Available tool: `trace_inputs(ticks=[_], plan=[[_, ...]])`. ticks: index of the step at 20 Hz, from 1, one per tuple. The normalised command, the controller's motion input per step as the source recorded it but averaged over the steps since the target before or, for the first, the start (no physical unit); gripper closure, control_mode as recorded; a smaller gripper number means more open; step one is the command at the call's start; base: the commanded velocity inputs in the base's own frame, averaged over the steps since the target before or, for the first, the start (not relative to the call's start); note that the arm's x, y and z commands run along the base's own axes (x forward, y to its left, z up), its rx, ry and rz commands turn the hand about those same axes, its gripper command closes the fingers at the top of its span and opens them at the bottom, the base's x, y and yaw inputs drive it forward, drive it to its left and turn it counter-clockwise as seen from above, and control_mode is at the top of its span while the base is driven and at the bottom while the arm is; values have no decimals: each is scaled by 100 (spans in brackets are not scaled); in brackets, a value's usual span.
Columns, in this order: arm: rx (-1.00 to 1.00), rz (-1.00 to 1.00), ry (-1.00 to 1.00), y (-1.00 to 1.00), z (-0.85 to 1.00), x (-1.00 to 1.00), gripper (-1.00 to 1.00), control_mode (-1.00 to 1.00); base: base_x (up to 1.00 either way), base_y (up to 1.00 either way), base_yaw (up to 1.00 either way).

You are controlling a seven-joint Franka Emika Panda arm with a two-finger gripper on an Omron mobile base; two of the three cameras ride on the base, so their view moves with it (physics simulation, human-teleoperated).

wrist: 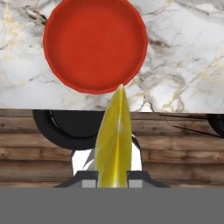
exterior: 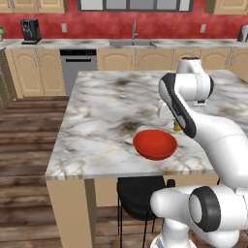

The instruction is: There is a bowl on the dining counter. Grab a lemon wedge from the fridge and place it in the bowl. Then get the liquor bottle and glass cup from the cabinet and place them next to the bowl.

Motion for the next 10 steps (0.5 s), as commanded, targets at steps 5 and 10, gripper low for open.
trace_inputs(ticks=[5,10], plan=[[0,1,-1,4,-16,2,100,-100,0,0,0],[0,0,-1,0,-17,17,100,-100,0,0,0]])
